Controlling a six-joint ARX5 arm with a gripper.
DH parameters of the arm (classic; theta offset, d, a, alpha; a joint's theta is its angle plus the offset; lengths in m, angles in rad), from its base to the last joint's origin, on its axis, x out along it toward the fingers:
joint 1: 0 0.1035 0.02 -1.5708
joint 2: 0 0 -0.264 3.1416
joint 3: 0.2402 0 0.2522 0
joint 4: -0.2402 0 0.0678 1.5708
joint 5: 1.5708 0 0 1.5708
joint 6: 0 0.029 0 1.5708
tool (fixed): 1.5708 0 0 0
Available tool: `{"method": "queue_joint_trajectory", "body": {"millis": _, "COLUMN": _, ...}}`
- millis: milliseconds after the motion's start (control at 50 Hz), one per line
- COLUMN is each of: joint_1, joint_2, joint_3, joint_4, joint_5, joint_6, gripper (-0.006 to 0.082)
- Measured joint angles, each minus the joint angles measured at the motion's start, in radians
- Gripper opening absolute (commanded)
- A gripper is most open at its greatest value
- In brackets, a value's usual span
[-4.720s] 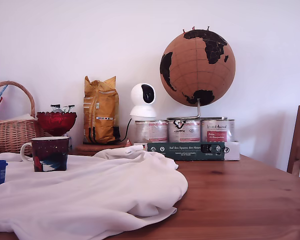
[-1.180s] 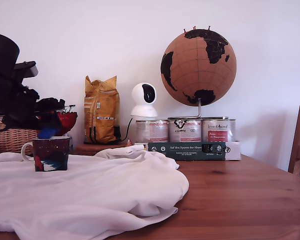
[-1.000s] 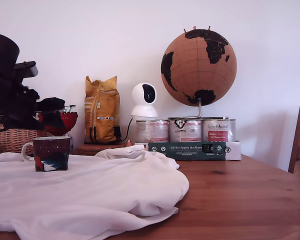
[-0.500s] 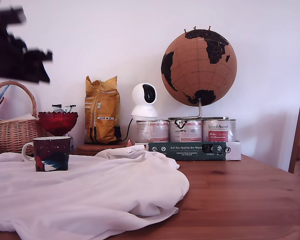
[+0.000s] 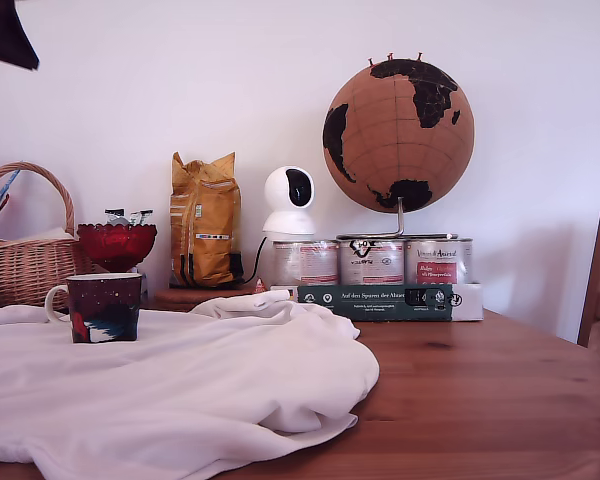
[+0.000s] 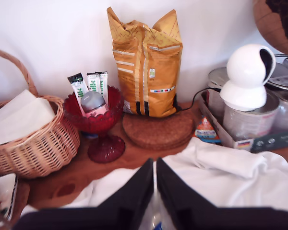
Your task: Pick the blue coffee capsule and place it inside the red coffee cup
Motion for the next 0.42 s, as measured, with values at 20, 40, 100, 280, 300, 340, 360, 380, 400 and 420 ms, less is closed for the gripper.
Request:
{"method": "queue_joint_trajectory", "body": {"millis": 20, "joint_1": 0.0, "joint_2": -0.011, "joint_3": 0.0, "joint_4": -0.01, "joint_5": -0.004, "joint_6": 0.0, "gripper": -0.0022}}
{"method": "queue_joint_trajectory", "body": {"millis": 40, "joint_1": 0.0, "joint_2": -0.023, "joint_3": 0.0, "joint_4": -0.02, "joint_5": -0.006, "joint_6": 0.0, "gripper": -0.0022}}
{"method": "queue_joint_trajectory", "body": {"millis": 100, "joint_1": 0.0, "joint_2": -0.055, "joint_3": 0.0, "joint_4": -0.051, "joint_5": -0.007, "joint_6": 0.0, "gripper": -0.0022}}
{"method": "queue_joint_trajectory", "body": {"millis": 280, "joint_1": 0.0, "joint_2": -0.145, "joint_3": 0.0, "joint_4": -0.119, "joint_5": -0.01, "joint_6": 0.0, "gripper": -0.0022}}
{"method": "queue_joint_trajectory", "body": {"millis": 300, "joint_1": 0.0, "joint_2": -0.156, "joint_3": 0.0, "joint_4": -0.124, "joint_5": -0.01, "joint_6": 0.0, "gripper": -0.0022}}
{"method": "queue_joint_trajectory", "body": {"millis": 340, "joint_1": 0.0, "joint_2": -0.177, "joint_3": 0.0, "joint_4": -0.132, "joint_5": -0.01, "joint_6": 0.0, "gripper": -0.0022}}
{"method": "queue_joint_trajectory", "body": {"millis": 360, "joint_1": 0.0, "joint_2": -0.189, "joint_3": 0.0, "joint_4": -0.137, "joint_5": -0.01, "joint_6": 0.0, "gripper": -0.0022}}
{"method": "queue_joint_trajectory", "body": {"millis": 380, "joint_1": 0.0, "joint_2": -0.199, "joint_3": 0.0, "joint_4": -0.14, "joint_5": -0.01, "joint_6": 0.0, "gripper": -0.0022}}
{"method": "queue_joint_trajectory", "body": {"millis": 400, "joint_1": 0.0, "joint_2": -0.208, "joint_3": 0.0, "joint_4": -0.143, "joint_5": -0.01, "joint_6": 0.0, "gripper": -0.0022}}
{"method": "queue_joint_trajectory", "body": {"millis": 420, "joint_1": 0.0, "joint_2": -0.218, "joint_3": 0.0, "joint_4": -0.147, "joint_5": -0.011, "joint_6": 0.0, "gripper": -0.0022}}
